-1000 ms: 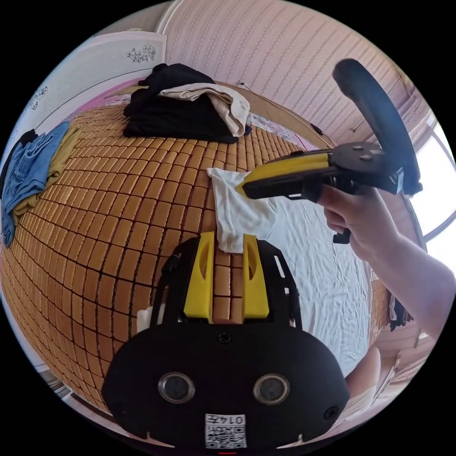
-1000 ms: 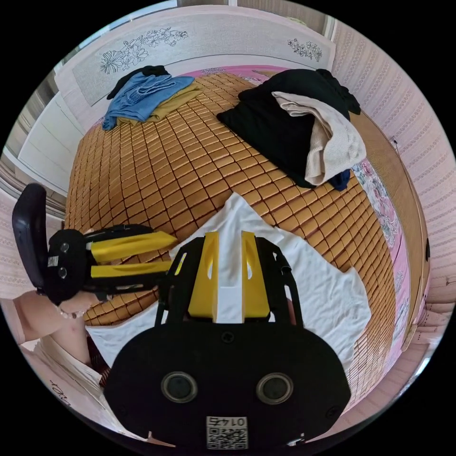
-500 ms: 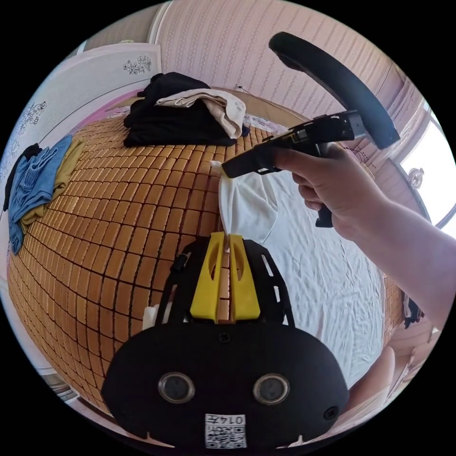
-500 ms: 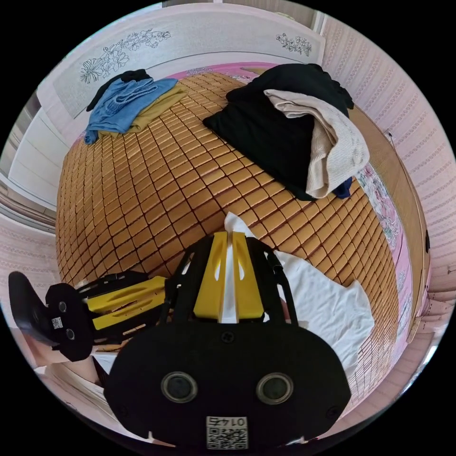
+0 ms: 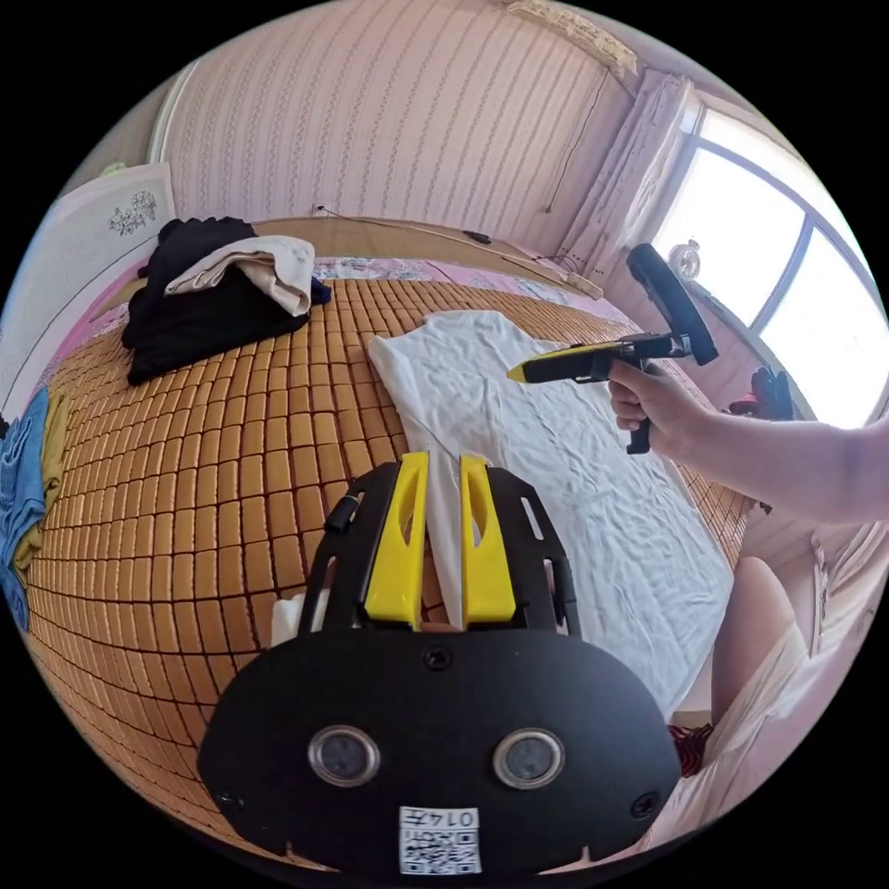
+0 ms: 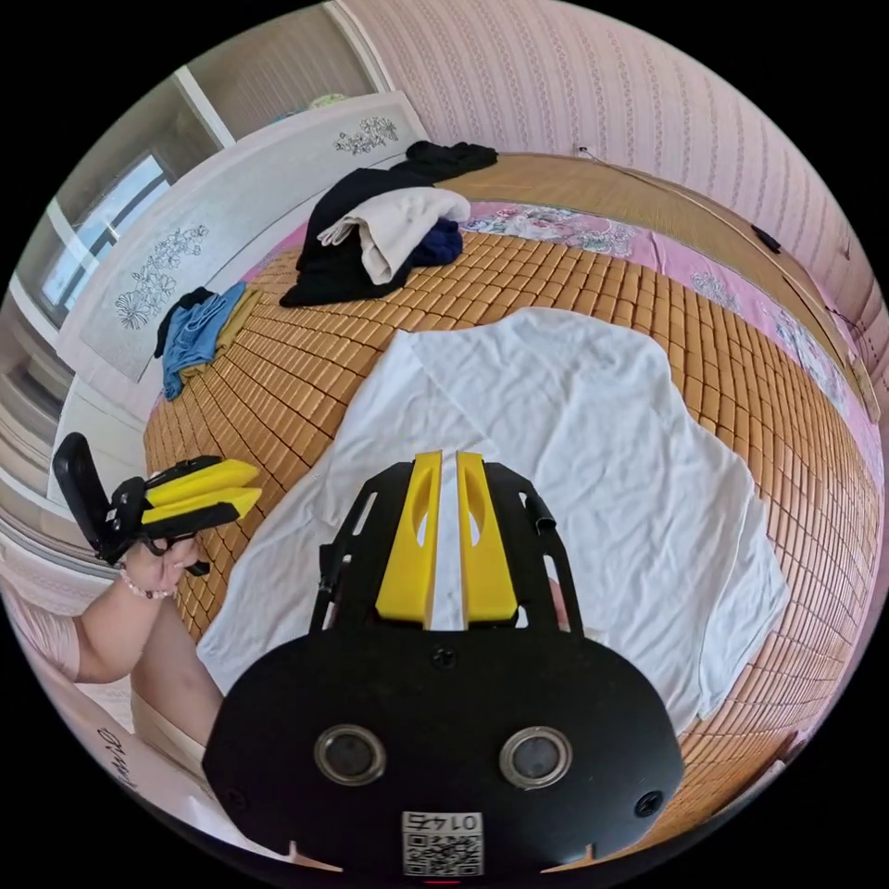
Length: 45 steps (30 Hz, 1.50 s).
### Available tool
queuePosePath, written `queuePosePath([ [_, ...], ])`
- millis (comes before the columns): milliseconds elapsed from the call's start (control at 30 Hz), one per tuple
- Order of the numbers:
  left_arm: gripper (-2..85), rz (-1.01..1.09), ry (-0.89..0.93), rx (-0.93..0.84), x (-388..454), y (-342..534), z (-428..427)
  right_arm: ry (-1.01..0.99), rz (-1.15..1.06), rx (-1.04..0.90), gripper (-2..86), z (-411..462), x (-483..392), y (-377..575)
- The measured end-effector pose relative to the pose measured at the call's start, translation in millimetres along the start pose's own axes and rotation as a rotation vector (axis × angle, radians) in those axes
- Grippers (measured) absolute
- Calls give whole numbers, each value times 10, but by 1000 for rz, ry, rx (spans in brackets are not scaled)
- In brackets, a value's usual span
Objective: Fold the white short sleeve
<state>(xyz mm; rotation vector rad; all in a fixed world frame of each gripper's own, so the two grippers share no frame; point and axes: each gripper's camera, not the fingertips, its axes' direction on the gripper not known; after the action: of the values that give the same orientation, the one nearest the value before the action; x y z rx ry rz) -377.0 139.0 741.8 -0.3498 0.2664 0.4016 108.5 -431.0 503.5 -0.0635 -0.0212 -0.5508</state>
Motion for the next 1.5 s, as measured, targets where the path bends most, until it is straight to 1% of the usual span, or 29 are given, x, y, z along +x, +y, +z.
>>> queuePosePath([
  [100, 60, 31, -15, -47, 64, -51, 107, 28, -55, -9, 24, 25, -31, -89],
  [233, 62, 119, -41, -92, 261, -172, 307, -4, -165, -42, 35, 205, -190, -442],
  [333, 64, 86, -99, -158, 284, -245, 528, 0, -201, -44, 53, 390, -280, -737],
  [400, 56, 61, -104, -205, 255, -275, 645, -1, -201, -73, 61, 552, -298, -897],
  [500, 33, 37, -57, -210, 190, -312, 675, -47, -169, -188, 60, 857, -259, -1068],
  [533, 16, 31, -33, -206, 159, -312, 679, -37, -157, -205, 36, 920, -237, -1084],
  [667, -7, 17, -2, -163, 69, -305, 616, -35, -145, -157, 9, 891, -170, -1013],
  [800, -6, -19, -45, -112, 5, -305, 528, -25, -160, -159, 9, 896, -103, -916],
  [900, 4, -81, -58, -129, -66, -298, 583, -56, -149, -152, 19, 863, -4, -827],
  [967, 40, -99, -64, -121, -61, -297, 571, -72, -130, -112, 32, 733, 136, -688],
  [1000, 43, -91, -57, -115, -45, -300, 553, -82, -125, -95, 37, 678, 186, -636],
  [1067, 48, -50, -49, -91, 52, -328, 472, -151, -63, 6, 53, 363, 473, -305],
  [1133, 48, -1, -44, -85, 173, -366, 430, -242, -6, 61, 60, 106, 749, 81],
  [1200, 48, 56, -28, -90, 325, -425, 425, -252, 44, 98, 72, -130, 1024, 582],
  [1267, 48, 153, 19, -98, 572, -543, 482, -157, 117, 131, 77, -425, 1372, 1365],
  [1300, 48, 178, 33, -101, 640, -581, 509, -131, 131, 149, 70, -506, 1449, 1573],
  [1367, 49, 265, 54, -107, 938, -765, 662, -22, 176, 243, 33, -837, 1707, 2330],
  [1400, 49, 285, 58, -107, 1018, -818, 710, 13, 185, 260, 20, -906, 1756, 2485],
  [1467, 50, 348, 101, -101, 1362, -1056, 925, 153, 254, 252, 10, -1052, 1930, 2956],
  [1500, 51, 359, 121, -94, 1448, -1118, 981, 169, 269, 238, 8, -1062, 1967, 3046],
])
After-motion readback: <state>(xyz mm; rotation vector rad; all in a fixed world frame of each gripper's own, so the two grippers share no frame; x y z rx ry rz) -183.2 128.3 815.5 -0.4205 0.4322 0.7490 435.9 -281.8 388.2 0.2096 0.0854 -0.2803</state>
